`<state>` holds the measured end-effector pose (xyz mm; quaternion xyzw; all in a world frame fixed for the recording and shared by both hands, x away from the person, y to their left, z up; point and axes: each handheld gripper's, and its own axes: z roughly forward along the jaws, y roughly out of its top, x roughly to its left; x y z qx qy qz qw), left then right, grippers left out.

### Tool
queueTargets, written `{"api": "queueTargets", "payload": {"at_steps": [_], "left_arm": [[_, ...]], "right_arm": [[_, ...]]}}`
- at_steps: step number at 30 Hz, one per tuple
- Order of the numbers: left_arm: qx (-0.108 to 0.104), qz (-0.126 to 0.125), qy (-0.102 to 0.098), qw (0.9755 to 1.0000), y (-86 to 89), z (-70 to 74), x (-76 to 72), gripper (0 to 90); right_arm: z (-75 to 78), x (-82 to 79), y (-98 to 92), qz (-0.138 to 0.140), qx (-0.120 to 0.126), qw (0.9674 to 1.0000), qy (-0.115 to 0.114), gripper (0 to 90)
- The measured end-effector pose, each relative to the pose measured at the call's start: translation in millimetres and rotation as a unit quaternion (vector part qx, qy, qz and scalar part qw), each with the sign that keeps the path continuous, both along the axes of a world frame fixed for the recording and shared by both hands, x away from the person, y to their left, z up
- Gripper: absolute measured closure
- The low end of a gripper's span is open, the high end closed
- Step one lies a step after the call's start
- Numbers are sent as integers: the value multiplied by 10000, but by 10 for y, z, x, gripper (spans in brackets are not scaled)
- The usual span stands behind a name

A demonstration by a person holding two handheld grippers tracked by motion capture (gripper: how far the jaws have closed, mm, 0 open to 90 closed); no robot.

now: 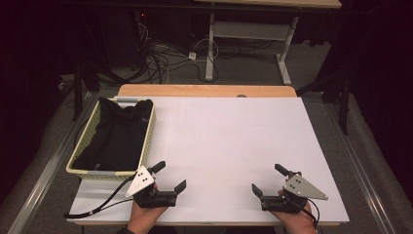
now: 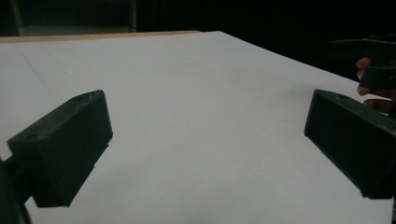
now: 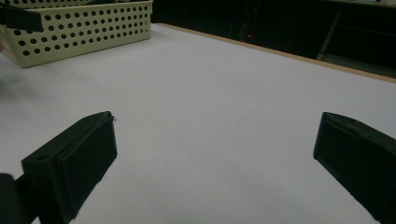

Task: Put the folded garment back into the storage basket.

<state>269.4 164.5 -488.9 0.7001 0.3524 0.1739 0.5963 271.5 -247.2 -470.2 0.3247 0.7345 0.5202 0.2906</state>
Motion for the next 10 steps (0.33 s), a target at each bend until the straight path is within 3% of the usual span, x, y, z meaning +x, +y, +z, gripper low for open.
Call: {"api": "queueTargets", "payload": {"at_steps": [10], "left_arm": [[36,26,19,10000,-6,-9,-8,2]], "right_arm": [[23,-46,-36,38,40,10000,-32,1]]}}
